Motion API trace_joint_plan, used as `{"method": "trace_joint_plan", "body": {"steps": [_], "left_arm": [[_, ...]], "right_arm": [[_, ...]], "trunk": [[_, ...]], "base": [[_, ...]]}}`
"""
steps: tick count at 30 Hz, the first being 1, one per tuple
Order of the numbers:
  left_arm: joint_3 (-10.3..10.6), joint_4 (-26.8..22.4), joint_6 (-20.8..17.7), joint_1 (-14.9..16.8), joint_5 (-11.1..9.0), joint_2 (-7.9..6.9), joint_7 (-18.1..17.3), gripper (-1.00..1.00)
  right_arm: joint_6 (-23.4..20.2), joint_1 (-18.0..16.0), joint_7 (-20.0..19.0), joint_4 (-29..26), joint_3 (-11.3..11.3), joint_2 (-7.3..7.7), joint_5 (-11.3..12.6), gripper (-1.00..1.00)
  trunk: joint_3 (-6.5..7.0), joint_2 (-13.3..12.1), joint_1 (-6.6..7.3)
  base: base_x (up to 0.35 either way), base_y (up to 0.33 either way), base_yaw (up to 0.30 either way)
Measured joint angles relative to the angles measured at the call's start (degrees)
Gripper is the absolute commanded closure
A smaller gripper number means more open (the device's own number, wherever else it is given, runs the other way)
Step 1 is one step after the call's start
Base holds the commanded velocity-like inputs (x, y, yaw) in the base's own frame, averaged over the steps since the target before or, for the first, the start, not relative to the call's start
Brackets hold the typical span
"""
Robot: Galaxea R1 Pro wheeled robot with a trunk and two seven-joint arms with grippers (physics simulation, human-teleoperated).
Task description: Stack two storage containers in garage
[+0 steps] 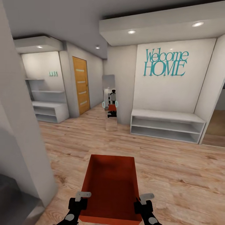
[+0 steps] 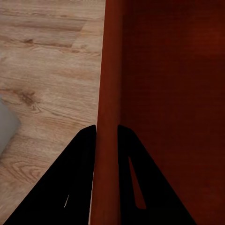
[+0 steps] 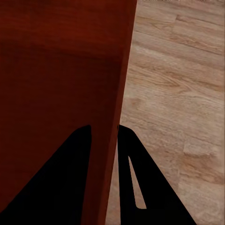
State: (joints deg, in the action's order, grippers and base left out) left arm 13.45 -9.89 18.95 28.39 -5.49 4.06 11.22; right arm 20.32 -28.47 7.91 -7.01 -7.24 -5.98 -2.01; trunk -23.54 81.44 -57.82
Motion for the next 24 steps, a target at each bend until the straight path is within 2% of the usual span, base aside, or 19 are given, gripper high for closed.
{"method": "trace_joint_plan", "body": {"steps": [24], "left_arm": [[0.01, -0.08, -0.01, 0.01, 0.01, -0.02, -0.01, 1.00]], "right_arm": [[-0.04, 0.00, 0.03, -0.09, -0.05, -0.01, 0.06, 1.00]], "trunk": [[0.29, 0.00, 0.00]], "base": [[0.339, 0.000, 0.010]]}}
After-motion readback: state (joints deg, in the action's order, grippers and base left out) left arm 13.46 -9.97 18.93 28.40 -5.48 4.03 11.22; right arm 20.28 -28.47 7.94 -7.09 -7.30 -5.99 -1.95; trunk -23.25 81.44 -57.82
